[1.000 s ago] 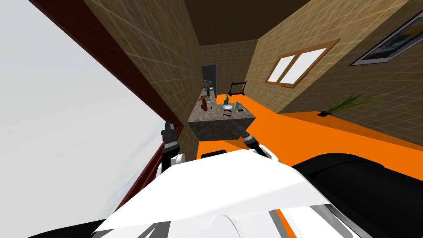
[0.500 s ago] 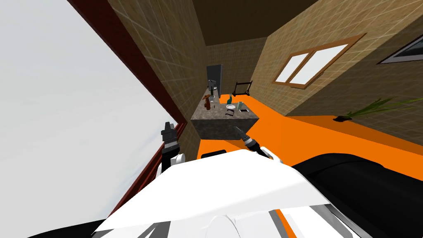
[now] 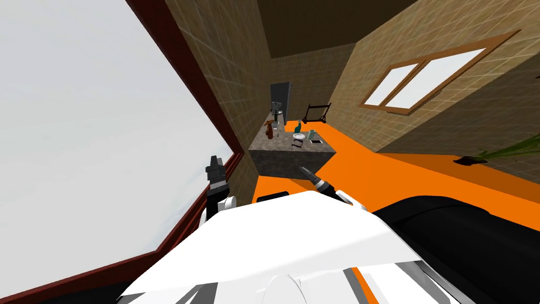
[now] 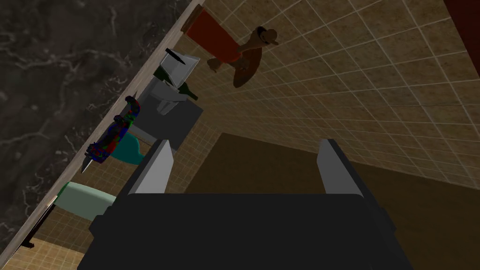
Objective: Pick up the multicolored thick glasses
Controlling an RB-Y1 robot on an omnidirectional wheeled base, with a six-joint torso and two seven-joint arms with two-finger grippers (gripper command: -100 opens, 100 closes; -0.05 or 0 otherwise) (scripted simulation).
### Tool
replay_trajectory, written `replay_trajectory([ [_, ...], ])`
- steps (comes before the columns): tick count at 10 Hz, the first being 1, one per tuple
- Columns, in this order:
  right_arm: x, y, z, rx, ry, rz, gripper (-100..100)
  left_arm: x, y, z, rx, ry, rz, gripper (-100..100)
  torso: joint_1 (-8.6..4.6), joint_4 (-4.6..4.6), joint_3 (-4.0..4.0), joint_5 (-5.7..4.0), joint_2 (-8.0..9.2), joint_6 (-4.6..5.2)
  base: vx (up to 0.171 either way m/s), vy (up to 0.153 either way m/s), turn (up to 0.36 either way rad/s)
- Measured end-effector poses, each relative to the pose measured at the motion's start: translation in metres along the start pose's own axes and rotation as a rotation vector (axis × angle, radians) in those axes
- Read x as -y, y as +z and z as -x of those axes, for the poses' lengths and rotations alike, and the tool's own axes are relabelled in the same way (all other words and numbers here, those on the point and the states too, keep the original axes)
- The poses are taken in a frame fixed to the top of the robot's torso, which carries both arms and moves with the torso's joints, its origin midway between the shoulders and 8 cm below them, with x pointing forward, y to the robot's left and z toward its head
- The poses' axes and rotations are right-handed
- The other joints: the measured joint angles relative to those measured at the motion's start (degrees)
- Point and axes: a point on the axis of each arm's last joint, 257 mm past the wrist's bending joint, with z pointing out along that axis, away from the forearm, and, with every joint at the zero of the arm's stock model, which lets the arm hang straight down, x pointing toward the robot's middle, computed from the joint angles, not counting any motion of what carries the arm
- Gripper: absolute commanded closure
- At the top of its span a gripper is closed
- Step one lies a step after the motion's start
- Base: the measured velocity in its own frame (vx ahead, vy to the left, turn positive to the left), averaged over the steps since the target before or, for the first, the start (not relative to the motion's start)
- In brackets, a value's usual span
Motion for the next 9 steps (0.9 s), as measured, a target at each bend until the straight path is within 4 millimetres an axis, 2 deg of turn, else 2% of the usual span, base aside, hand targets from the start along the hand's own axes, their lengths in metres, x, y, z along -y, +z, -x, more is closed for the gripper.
replay_trajectory([
  [1, 0.008, -0.005, -0.003, -0.024, -0.006, -0.019, -100, 0.000, 0.000, 0.000, 0.000, 0.000, 0.000, 0, -0.01, 0.01, 0.01, 0.00, 0.02, 0.06, -0.025, 0.000, -0.007],
  [2, 0.018, -0.009, -0.008, -0.034, -0.005, -0.040, -100, 0.000, 0.000, 0.000, 0.000, 0.000, 0.000, 0, -0.03, -0.01, -0.03, -0.01, -0.07, 0.07, -0.052, 0.010, 0.300],
  [4, 0.036, -0.028, -0.018, -0.095, -0.024, -0.077, -100, 0.000, 0.000, 0.000, 0.000, 0.000, 0.000, 0, -0.04, 0.01, 0.01, -0.01, 0.00, 0.06, -0.043, 0.002, 0.079],
  [6, 0.056, -0.040, -0.025, -0.143, -0.038, -0.113, -100, 0.000, 0.000, 0.000, 0.000, 0.000, 0.000, 0, -0.02, -0.01, -0.03, 0.00, -0.05, -0.01, -0.048, 0.014, 0.242],
  [9, 0.092, -0.080, -0.034, -0.242, -0.065, -0.202, -100, 0.000, 0.000, 0.000, 0.000, 0.000, 0.000, 0, -0.01, 0.00, 0.00, 0.00, -0.01, 0.08, -0.054, 0.019, 0.264],
])
